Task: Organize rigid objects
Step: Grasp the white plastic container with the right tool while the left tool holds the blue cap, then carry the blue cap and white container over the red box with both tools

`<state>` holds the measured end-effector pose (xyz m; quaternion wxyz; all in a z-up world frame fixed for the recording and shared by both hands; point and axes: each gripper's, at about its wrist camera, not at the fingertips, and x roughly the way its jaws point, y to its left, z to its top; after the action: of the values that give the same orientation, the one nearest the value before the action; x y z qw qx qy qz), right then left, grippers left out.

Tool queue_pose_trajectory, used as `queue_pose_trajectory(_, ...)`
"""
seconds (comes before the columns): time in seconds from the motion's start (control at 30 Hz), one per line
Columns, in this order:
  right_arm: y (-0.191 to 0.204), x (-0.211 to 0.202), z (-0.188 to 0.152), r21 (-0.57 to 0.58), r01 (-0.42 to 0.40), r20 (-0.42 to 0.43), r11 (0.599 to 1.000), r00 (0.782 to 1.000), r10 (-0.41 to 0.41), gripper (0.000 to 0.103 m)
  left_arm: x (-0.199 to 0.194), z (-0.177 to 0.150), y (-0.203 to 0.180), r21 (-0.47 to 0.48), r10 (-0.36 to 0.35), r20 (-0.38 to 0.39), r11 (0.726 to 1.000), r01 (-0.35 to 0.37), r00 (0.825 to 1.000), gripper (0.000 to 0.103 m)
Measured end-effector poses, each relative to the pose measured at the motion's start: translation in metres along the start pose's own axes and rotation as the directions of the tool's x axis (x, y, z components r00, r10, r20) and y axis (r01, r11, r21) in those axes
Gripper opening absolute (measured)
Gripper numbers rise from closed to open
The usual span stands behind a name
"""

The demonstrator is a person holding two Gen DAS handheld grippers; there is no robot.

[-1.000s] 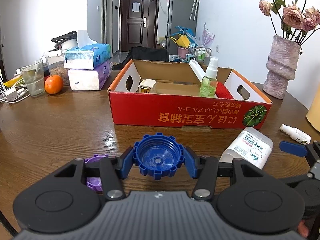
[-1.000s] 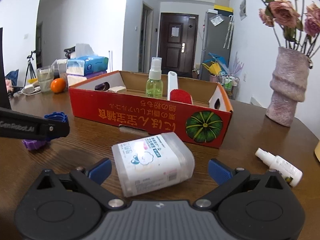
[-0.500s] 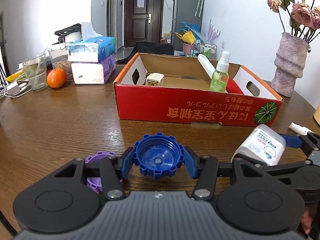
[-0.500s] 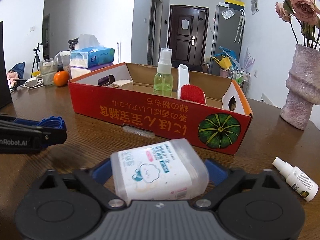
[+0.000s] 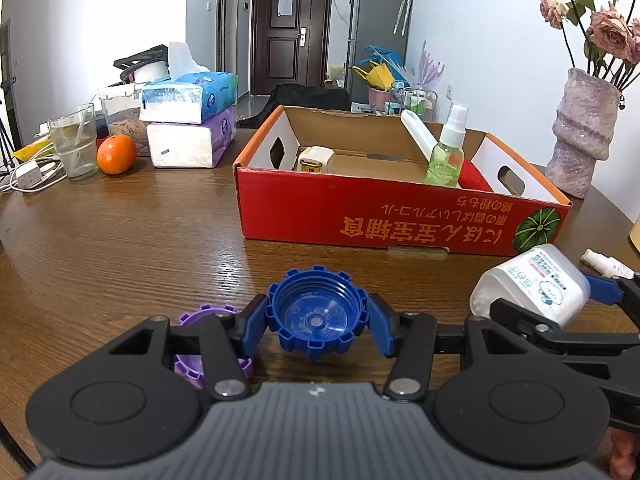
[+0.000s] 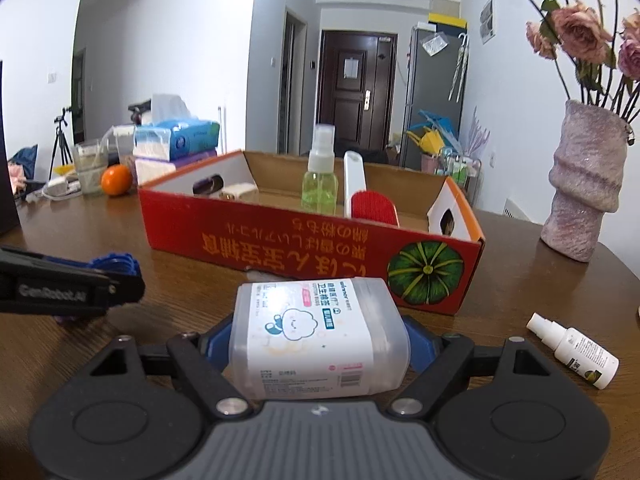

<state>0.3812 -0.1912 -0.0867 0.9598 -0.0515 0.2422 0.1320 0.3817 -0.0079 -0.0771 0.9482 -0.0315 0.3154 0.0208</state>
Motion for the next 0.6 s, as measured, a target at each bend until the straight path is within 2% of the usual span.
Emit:
queue_pose_trajectory(0.4, -0.003, -0.029, 0.011, 0.057, 0.042, 0.103, 0.997, 0.994, -0.048, 0.083, -0.026, 0.013, 0.003, -0.028, -0.028, 0.068, 0.999, 0.030, 0.997, 0.054)
queue_pose_trajectory(0.6, -0.006, -0.036, 0.018, 0.102, 0.082, 0.137, 0.991, 0.986, -0.096, 0.083, -0.031, 0.027, -0.001, -0.024, -0.020, 0.092, 0.999, 0.022, 0.996, 0.054)
